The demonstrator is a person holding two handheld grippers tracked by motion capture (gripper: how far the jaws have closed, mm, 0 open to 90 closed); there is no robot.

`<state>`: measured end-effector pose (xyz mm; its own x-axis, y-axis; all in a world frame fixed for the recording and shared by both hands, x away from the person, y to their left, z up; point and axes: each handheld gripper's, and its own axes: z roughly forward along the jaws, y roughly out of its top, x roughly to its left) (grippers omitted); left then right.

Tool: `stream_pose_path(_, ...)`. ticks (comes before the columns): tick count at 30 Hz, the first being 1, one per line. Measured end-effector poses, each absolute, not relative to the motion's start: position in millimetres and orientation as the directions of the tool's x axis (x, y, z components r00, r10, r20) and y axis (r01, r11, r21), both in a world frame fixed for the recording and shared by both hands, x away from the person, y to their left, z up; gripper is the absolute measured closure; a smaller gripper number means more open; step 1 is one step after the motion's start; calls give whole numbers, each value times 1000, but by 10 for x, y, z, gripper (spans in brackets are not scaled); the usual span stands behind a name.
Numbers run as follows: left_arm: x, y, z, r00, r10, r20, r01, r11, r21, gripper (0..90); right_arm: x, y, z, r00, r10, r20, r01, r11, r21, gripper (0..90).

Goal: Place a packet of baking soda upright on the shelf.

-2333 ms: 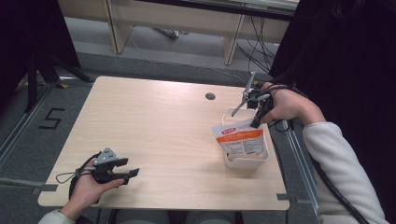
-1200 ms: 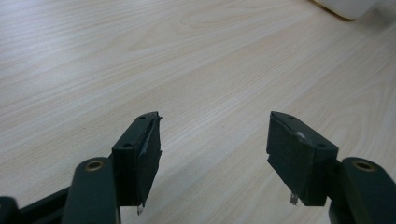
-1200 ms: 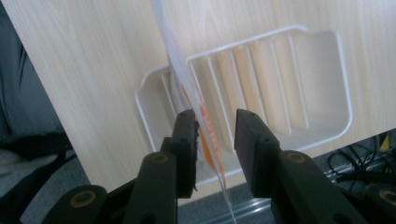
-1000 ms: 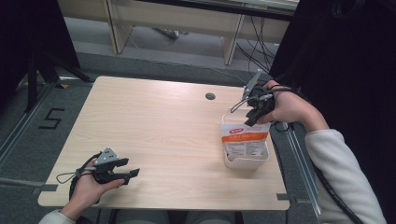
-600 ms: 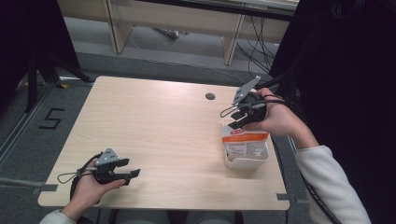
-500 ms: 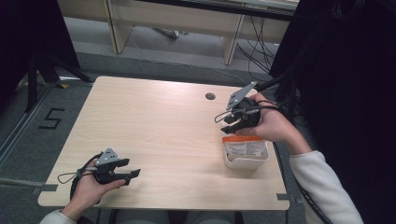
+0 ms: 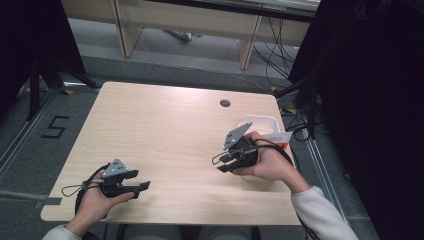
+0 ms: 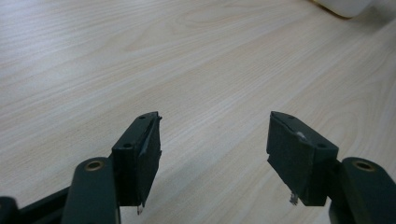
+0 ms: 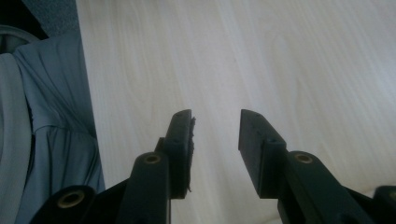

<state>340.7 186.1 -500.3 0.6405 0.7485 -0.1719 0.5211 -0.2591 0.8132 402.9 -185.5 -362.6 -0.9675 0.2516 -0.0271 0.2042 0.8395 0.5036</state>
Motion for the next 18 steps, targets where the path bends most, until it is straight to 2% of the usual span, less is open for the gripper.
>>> stream_pose_path(8, 3401, 1857, -4995, 639, 750, -172, 522, -257, 813, 342, 3856, -1835, -3980, -967, 255, 21, 229, 822, 521, 662)
stream_pose_path(11, 3404, 1856, -4998, 642, 747, -174, 521, -259, 813, 342, 3768, -1858, -4119, -958, 284, 50, 266, 805, 531, 660)
stream_pose_path(18, 3402, 1854, -5000, 645, 744, -173, 521, -263, 812, 341, 3656, -1884, -4400, -952, 301, 61, 283, 780, 558, 660)
